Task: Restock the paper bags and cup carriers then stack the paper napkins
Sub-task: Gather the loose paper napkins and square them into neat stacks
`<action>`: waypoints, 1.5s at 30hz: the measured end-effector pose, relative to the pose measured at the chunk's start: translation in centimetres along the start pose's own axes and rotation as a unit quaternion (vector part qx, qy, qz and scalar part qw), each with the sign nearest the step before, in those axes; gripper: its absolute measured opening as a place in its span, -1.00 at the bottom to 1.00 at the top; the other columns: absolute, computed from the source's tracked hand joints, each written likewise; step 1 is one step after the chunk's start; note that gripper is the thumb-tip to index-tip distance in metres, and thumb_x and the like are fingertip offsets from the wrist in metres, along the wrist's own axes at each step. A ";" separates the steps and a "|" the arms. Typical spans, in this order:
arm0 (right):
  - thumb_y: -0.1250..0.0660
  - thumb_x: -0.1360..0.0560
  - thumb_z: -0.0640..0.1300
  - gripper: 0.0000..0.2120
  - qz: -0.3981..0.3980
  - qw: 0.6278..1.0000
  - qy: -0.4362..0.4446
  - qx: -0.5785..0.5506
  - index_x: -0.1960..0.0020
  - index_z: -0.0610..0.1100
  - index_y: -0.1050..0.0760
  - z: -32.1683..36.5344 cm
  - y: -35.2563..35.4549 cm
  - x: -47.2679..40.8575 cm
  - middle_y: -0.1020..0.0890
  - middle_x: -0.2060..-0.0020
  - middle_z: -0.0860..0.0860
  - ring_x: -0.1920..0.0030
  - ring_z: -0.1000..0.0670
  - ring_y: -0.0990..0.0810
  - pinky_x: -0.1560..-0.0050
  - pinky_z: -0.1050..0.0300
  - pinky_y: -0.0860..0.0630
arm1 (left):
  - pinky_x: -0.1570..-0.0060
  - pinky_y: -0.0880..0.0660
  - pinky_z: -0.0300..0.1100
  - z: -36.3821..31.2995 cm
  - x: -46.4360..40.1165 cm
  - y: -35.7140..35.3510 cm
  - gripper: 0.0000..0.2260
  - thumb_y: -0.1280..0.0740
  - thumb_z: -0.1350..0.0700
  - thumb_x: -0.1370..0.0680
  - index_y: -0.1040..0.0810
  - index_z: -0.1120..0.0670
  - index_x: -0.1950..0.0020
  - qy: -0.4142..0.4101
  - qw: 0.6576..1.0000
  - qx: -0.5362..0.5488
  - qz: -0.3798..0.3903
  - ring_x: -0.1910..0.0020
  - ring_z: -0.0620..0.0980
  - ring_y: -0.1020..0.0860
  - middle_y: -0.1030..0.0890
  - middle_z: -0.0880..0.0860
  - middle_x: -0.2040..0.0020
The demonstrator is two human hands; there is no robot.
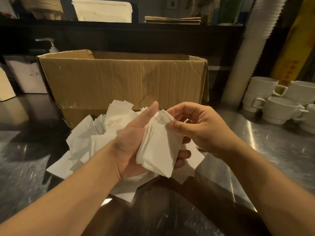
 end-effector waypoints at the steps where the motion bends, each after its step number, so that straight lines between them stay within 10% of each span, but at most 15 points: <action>1: -0.46 -0.39 0.04 -0.77 -0.008 1.000 -0.003 0.001 -0.03 0.05 -0.65 -0.1 -0.1 0.0 -0.67 0.11 0.15 0.07 0.08 -0.69 0.22 0.15 -0.66 | -0.23 -0.44 0.23 0.1 0.1 0.1 -0.48 -0.25 -0.32 -0.60 -0.56 -0.07 -0.45 0.009 1.000 0.005 0.005 -0.16 0.28 -0.54 -0.53 0.23 -0.29; 5: -0.42 -0.50 0.04 -0.81 -0.062 0.998 0.003 0.025 -0.10 0.08 -0.61 -0.4 0.2 -0.3 -0.68 0.08 0.18 0.02 0.16 -0.67 0.10 0.26 -0.63 | -0.03 -0.55 0.11 -0.1 0.3 -0.1 -0.65 -0.46 -0.10 -0.51 -0.74 0.13 -0.14 0.041 0.998 0.012 -0.049 0.11 0.17 -0.63 -0.65 0.23 -0.04; 13: -0.36 -0.61 -0.05 -0.94 -0.199 0.968 -0.108 0.109 -0.06 0.00 -0.58 -1.4 3.5 -1.3 -0.66 0.10 0.04 0.13 0.10 -0.61 0.24 0.28 -0.50 | -0.07 -0.53 0.08 -0.4 0.4 -0.4 -0.51 -0.44 0.03 -0.48 -0.52 0.16 -0.38 0.012 0.988 0.088 -0.127 0.11 0.13 -0.59 -0.61 0.20 -0.08; 24: -0.56 -0.47 -0.12 -0.64 -0.039 0.930 -0.236 0.280 -0.11 0.13 -0.46 -2.9 3.1 -1.7 -0.58 -0.05 0.04 0.10 0.06 -0.57 0.38 0.33 -0.44 | -0.07 -0.52 0.09 -0.6 0.2 0.3 -0.57 -0.36 0.04 -0.47 -0.55 0.12 -0.32 -0.017 0.977 0.134 -0.167 0.08 0.17 -0.60 -0.62 0.12 -0.08; 45: -0.42 -0.59 -0.13 -0.83 -0.086 0.950 -0.164 0.252 -0.12 0.10 -0.55 -2.4 2.7 -1.5 -0.60 -0.03 0.08 0.10 0.11 -0.54 0.26 0.31 -0.47 | 0.07 -0.47 -0.01 -0.7 0.0 0.2 -0.59 -0.31 0.00 -0.50 -0.56 0.16 -0.29 -0.015 0.976 0.116 -0.184 0.18 0.11 -0.54 -0.61 0.18 -0.09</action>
Point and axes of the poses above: each hand's wrist, its own x-axis away from the middle knuckle, its own y-axis out of the back of the hand, z = x × y, the point moved 1 cm from there along -x, towards the middle knuckle
